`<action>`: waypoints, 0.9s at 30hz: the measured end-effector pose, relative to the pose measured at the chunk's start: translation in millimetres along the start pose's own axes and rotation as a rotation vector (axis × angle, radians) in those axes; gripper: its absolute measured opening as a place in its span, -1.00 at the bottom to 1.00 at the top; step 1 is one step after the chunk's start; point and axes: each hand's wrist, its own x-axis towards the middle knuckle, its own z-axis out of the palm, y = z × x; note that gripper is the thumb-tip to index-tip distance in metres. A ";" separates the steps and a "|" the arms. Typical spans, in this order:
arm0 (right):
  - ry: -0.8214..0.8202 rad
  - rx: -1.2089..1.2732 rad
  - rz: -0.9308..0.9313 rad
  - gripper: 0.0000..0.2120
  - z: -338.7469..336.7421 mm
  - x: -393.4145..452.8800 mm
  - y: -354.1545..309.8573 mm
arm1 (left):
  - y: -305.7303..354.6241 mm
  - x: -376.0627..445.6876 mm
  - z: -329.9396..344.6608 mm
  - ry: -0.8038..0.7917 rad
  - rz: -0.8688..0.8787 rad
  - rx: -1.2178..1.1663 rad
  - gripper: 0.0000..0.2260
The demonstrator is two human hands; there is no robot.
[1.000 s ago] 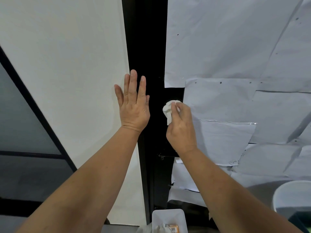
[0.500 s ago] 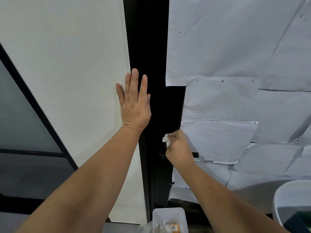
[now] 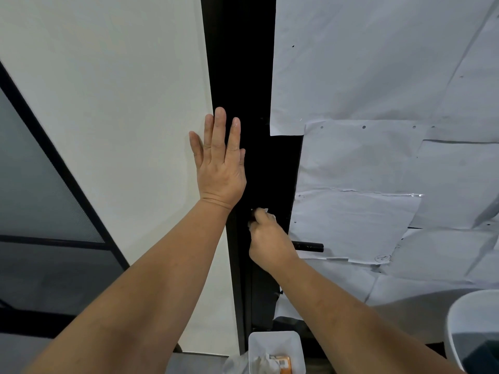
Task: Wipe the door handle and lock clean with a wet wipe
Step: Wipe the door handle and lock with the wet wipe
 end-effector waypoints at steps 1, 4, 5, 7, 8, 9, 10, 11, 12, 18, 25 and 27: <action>-0.001 0.005 0.010 -0.83 -2.8 1.1 -0.6 | -0.1 0.0 0.1 0.000 0.000 0.003 -0.57; 0.000 -0.009 0.024 -0.82 -7.7 2.6 -1.6 | -0.2 -0.1 0.1 -0.007 -0.002 0.001 -0.56; -0.019 -0.033 0.018 -0.81 -8.7 0.7 -2.9 | 0.0 -0.4 0.1 -0.010 -0.004 0.004 -0.56; -0.053 -0.037 0.010 -0.82 -9.4 -0.5 -4.3 | -0.1 -0.3 -0.6 -0.014 -0.005 0.006 -0.56; -0.051 -0.024 0.015 -0.84 -9.8 0.2 -3.5 | -0.1 0.0 -0.9 -0.016 -0.005 0.005 -0.56; -0.029 -0.022 0.017 -0.85 -10.3 0.8 -2.2 | 0.0 0.0 -1.3 -0.018 -0.004 0.006 -0.57; -0.017 -0.018 0.015 -0.84 -10.6 1.1 -1.1 | -0.1 0.2 -1.1 -0.017 -0.003 0.010 -0.57; -0.020 -0.017 0.011 -0.83 -11.6 0.1 -1.5 | -0.1 0.2 -1.1 -0.018 -0.006 0.012 -0.57; -0.014 -0.019 0.004 -0.83 -13.0 -1.4 -2.5 | 0.4 0.2 -0.8 -0.021 -0.010 0.010 -0.57; 0.056 -0.018 0.069 -0.80 -18.2 0.9 7.5 | 0.2 -1.6 -0.5 -0.024 -0.009 0.007 -0.57; 0.114 0.315 0.465 -0.81 -7.8 -12.2 25.7 | 1.4 -2.8 -0.2 -0.015 -0.009 0.000 -0.60; 0.112 0.293 0.534 -0.81 -4.9 -10.0 27.7 | 1.8 -2.6 0.0 -0.012 -0.010 -0.008 -0.60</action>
